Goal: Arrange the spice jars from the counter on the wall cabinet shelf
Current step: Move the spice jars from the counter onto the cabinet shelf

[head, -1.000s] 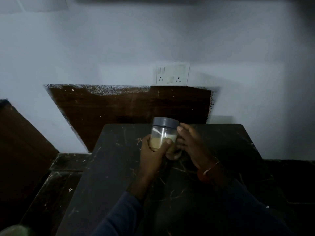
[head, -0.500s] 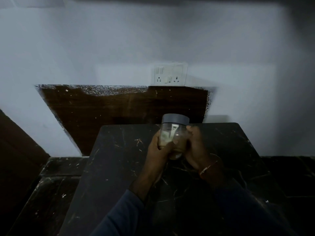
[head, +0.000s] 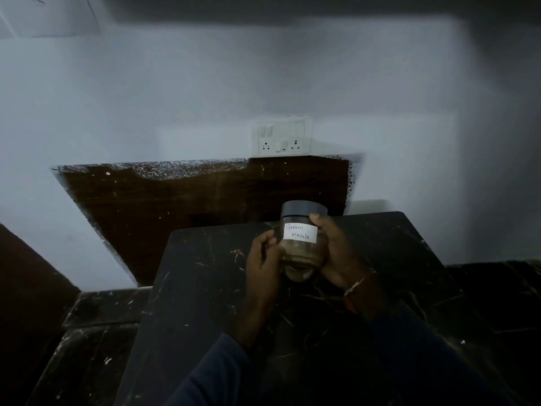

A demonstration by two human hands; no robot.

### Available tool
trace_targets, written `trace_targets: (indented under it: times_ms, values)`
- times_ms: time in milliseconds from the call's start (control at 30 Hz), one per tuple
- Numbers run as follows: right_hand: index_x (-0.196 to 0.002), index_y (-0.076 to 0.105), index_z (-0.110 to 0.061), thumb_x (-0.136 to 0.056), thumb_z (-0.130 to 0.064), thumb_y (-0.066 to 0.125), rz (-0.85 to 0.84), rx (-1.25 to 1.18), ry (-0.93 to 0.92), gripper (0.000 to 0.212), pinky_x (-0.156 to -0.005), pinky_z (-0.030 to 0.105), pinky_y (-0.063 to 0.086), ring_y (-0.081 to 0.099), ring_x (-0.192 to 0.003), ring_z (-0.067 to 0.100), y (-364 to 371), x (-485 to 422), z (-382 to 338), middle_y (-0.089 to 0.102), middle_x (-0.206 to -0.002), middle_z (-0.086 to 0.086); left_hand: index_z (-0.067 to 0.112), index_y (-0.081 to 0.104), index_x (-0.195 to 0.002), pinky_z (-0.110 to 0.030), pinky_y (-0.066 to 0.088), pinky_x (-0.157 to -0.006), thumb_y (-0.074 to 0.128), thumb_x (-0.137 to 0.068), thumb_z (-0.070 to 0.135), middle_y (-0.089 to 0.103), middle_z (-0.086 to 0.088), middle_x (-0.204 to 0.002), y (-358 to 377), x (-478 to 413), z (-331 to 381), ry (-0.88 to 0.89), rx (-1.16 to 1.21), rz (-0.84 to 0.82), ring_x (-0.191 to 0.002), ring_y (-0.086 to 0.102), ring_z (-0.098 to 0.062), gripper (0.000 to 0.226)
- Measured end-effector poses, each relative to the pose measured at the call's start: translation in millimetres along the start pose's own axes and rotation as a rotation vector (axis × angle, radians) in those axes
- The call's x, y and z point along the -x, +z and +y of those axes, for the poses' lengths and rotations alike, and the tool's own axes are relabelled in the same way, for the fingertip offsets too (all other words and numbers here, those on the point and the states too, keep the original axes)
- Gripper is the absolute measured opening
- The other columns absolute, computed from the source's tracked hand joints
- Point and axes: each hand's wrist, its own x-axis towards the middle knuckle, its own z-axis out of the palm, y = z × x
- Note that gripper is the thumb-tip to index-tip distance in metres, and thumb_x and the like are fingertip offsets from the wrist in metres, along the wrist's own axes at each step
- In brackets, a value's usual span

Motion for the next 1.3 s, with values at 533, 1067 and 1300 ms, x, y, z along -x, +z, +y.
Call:
trace_targets:
  times_ms: [533,1067,1300]
  values:
    - [-0.138,0.046,-0.025,-0.091,-0.042,0.058,0.162,0.301,-0.250,0.051,-0.093,0.054,0.053,0.065,-0.109,0.030,17,-3,-41,0.061,-0.125,0.011,0.015,0.042,-0.134,-0.021,0.056,-0.063,0.047,-0.093,0.002,0.062,-0.006,-0.112,5,-29,41,-0.082,0.115,-0.186,-0.085,0.069,-0.010,0.044]
    - [-0.136,0.039,-0.035,-0.101,-0.044,0.035,-0.027,0.593,-1.104,0.036,-0.100,0.045,0.050,0.062,-0.109,0.013,113,-28,-433,0.059,-0.122,-0.005,0.036,0.034,-0.143,-0.027,0.056,-0.071,0.055,-0.091,0.012,0.067,0.011,-0.076,121,-189,389,0.764,-0.132,-0.332,-0.076,0.067,-0.003,0.061]
    - [-0.146,0.017,-0.033,-0.102,-0.039,0.035,-0.044,0.887,-1.003,0.048,-0.092,0.032,0.052,0.062,-0.105,0.016,77,-80,-480,0.055,-0.129,0.006,0.030,0.037,-0.139,-0.038,0.059,-0.076,0.066,-0.077,0.016,0.067,-0.010,-0.102,155,-252,412,0.663,-0.426,-0.332,-0.095,0.068,-0.023,0.070]
